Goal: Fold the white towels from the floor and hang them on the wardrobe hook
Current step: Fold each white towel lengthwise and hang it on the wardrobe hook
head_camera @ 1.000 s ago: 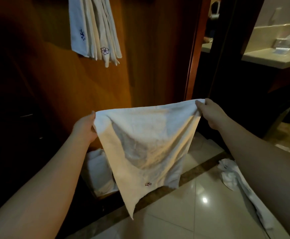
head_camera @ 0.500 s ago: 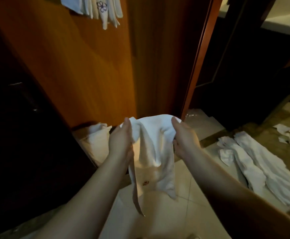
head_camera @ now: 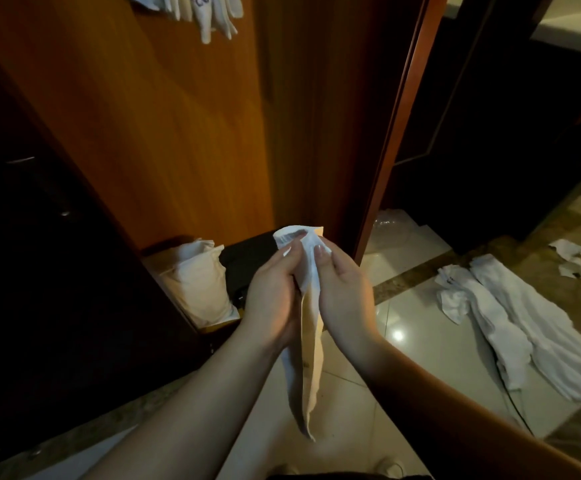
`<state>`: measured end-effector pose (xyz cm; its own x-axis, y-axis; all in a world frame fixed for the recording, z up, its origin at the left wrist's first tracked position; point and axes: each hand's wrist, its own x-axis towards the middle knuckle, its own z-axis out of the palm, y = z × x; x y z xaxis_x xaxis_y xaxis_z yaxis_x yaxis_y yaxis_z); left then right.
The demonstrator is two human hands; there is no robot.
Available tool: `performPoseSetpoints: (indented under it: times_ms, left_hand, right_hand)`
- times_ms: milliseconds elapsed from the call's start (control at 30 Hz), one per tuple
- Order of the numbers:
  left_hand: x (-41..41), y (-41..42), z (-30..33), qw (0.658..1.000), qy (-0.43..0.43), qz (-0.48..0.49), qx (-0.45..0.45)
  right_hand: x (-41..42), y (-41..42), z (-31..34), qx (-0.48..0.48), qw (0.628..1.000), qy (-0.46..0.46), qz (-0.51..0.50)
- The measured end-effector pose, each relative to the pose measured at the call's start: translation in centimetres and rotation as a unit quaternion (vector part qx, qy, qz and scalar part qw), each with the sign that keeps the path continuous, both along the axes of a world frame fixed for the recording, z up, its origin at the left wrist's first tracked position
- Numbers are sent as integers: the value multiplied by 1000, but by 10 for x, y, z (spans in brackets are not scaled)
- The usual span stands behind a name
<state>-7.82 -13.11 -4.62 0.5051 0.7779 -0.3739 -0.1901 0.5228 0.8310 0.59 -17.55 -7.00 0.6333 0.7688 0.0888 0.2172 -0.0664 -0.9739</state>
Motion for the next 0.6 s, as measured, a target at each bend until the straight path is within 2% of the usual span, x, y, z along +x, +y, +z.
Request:
performPoseSetpoints:
  times_ms: [133,267,367,467,600]
  left_hand:
    - [-3,1,-1,998,9,-48,41]
    - [-6,2,-2,993,38,-80,77]
    - [-10,8,0,993,20,-105,53]
    - [-13,16,5,989,-9,-145,33]
    - [-12,22,9,984,-12,-174,22]
  right_hand:
    - [-3,-3,-8,-5,999,-36,9]
    - [1,-3,-14,-62,993,-96,42]
    - [3,-6,-16,-87,984,-132,86]
    - [7,-8,-18,-75,977,-174,95]
    - [10,-6,-19,-25,975,-218,47]
